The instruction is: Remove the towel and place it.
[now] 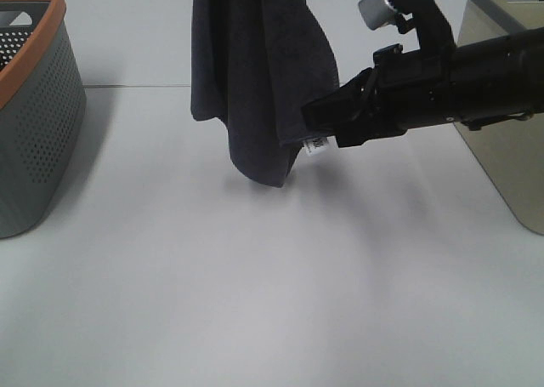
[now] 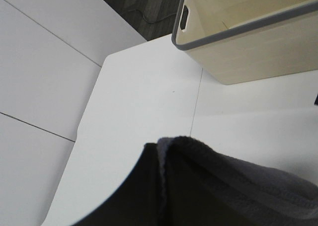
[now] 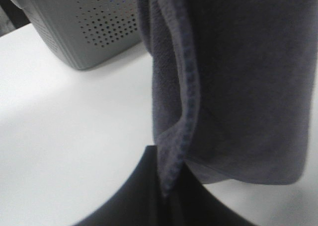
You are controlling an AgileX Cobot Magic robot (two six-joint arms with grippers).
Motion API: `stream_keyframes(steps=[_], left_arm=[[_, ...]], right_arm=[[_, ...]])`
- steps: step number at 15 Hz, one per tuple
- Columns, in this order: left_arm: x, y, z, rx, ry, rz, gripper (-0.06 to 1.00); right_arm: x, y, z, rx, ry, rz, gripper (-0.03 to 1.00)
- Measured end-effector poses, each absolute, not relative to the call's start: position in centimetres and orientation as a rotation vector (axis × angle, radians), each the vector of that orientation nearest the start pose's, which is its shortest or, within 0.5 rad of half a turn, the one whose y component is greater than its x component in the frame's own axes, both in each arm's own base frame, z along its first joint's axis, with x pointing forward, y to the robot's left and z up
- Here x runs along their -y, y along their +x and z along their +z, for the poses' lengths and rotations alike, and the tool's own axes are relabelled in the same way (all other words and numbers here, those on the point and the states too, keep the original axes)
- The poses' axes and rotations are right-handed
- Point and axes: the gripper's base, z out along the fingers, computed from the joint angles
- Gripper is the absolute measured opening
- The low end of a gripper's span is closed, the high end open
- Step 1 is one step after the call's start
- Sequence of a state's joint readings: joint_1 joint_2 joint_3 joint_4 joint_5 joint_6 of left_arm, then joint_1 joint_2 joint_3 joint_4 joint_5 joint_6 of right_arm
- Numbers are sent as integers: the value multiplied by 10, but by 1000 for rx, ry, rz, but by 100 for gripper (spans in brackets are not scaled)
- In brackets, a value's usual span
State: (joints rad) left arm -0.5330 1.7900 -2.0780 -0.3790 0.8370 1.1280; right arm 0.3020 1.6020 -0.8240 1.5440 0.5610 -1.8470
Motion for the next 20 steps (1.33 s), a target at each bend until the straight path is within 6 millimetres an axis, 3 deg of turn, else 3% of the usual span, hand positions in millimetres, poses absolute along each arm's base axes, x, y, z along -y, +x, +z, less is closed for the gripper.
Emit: stream_keyframes(steps=[5,7,11,17,18,19,20], left_arm=[[215,343,461,-1554,1320,42,0],[209,344,457,-1702,1226,34,0],[206,351,444,-1929,1007,-58,0],[215,407,401,-1871,908,82,0],[211,424,392,-1831,858,90,0],[197,456,377,-1745,767,102,0],[191,469,368,-1704,737,110,0]], right_arm=[[-118,281,259,-1884,-1067,210,2],[-117,285,282,-1814,-1083,132,2],[-119,301,303,-1729,-1125,39,2],[-134,368,321,-1596,-1207,-164,2],[-136,384,322,-1569,-1203,-218,2],[-141,417,322,-1527,-1166,-308,2],[-144,433,321,-1506,-1151,-342,2]])
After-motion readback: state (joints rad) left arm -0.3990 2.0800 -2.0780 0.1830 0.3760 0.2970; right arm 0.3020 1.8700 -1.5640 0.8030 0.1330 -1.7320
